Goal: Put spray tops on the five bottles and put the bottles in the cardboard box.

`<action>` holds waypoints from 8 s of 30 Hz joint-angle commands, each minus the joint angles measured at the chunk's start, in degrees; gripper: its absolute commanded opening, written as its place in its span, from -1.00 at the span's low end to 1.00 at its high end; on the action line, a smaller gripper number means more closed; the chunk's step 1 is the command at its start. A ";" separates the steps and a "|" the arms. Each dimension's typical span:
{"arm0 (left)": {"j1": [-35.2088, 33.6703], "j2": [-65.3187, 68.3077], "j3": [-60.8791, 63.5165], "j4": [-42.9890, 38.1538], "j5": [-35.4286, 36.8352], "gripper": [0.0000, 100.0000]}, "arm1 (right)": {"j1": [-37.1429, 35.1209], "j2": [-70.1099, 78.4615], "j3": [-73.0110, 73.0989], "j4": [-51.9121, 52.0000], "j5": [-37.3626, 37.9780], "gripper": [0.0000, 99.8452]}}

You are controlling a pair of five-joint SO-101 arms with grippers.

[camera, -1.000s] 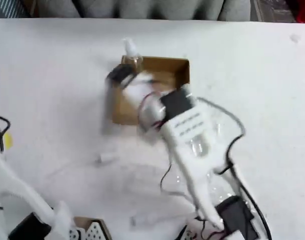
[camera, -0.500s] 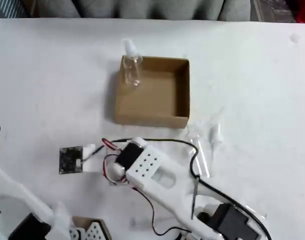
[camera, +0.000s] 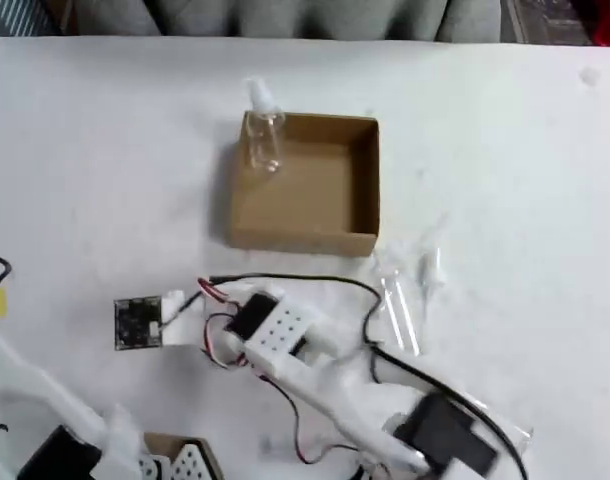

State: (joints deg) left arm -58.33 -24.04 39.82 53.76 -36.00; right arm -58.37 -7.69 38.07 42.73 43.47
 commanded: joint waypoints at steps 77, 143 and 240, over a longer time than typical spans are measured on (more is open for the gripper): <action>42.42 -3.12 7.65 7.91 26.46 -0.96 | 97.01 20.62 -38.59 42.95 57.49 -0.95; 42.77 -25.36 27.08 -4.13 26.02 -0.96 | 93.67 34.86 -65.41 50.15 -97.32 -0.61; 68.18 -76.70 34.29 -10.73 46.33 -0.96 | 35.03 -40.57 -39.21 17.89 -43.52 -0.97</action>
State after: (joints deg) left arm 4.35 -99.91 72.09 45.76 9.36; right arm -22.86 -46.73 -0.88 67.87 -0.66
